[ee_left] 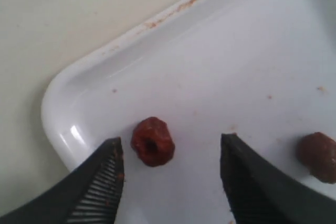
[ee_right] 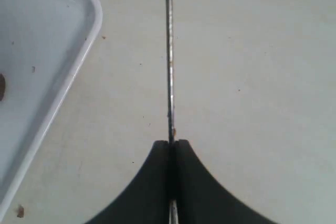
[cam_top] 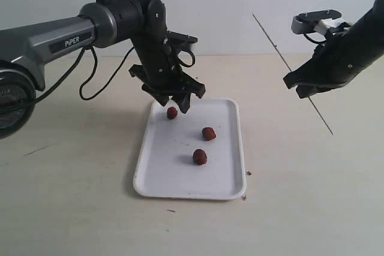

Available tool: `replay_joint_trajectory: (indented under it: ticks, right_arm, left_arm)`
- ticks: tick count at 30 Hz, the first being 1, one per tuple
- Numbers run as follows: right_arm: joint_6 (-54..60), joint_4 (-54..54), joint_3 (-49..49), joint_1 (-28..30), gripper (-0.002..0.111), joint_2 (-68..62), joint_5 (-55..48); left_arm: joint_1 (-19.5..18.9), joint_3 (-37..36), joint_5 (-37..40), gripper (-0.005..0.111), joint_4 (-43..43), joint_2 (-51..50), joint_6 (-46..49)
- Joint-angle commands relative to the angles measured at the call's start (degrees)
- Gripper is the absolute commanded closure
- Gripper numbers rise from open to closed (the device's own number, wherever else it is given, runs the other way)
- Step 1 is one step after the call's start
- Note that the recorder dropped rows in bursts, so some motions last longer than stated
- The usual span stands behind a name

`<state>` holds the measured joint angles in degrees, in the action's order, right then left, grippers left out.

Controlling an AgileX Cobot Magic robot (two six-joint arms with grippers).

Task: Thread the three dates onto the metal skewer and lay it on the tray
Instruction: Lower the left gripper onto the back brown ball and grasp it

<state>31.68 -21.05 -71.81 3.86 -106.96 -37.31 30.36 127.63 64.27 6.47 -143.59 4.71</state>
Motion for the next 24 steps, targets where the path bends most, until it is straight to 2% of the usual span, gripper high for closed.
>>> replay_joint_trajectory:
  ticks: [1,22,24]
  right_arm:
    - [2.1,-2.3,0.0,0.1,0.108,-0.1,0.2]
    - [4.6,-4.7,0.0,0.1,0.108,-0.1,-0.4]
    - [4.6,-4.7,0.0,0.1,0.108,-0.1,-0.2]
  left_arm:
    - [0.0,1.1,0.5,0.052,-4.2,-0.9,-3.7]
    - [0.1,1.1,-2.6,0.052,-1.9,-4.0,-3.9]
    - [0.1,1.1,-2.6,0.054,-1.3,-4.0,-3.9]
